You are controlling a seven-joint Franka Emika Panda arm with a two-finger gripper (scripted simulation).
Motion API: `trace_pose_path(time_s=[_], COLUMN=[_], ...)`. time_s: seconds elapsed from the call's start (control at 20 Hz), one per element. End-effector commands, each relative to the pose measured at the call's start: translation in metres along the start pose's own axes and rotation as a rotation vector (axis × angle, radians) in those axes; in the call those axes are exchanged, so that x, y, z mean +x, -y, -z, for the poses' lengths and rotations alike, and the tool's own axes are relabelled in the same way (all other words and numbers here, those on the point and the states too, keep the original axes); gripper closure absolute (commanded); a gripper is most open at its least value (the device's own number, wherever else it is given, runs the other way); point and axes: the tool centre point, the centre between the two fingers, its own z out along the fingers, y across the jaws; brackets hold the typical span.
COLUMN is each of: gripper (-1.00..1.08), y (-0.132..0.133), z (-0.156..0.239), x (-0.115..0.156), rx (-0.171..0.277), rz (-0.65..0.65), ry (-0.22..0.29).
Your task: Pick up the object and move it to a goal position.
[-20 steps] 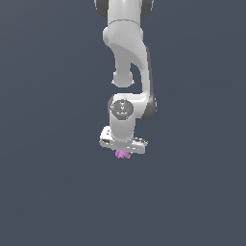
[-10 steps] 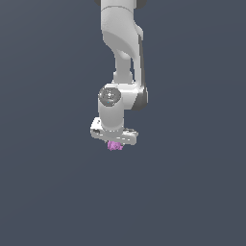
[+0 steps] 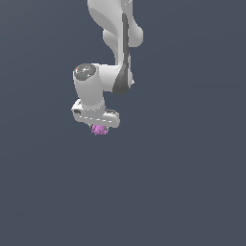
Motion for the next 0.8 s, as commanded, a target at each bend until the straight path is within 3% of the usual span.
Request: trace_pose_path(time_s=[0.0, 0.4, 0.75], gripper=[1.08, 1.08, 1.08], y=[-0.02, -0.066, -0.075], z=[0.011, 0.037, 0.042], x=[-0.011, -0.032, -0.034], rx=[0.001, 0.001, -0.001], rz=[0.001, 0.001, 0.001], ry=[0.0, 0.0, 0.0])
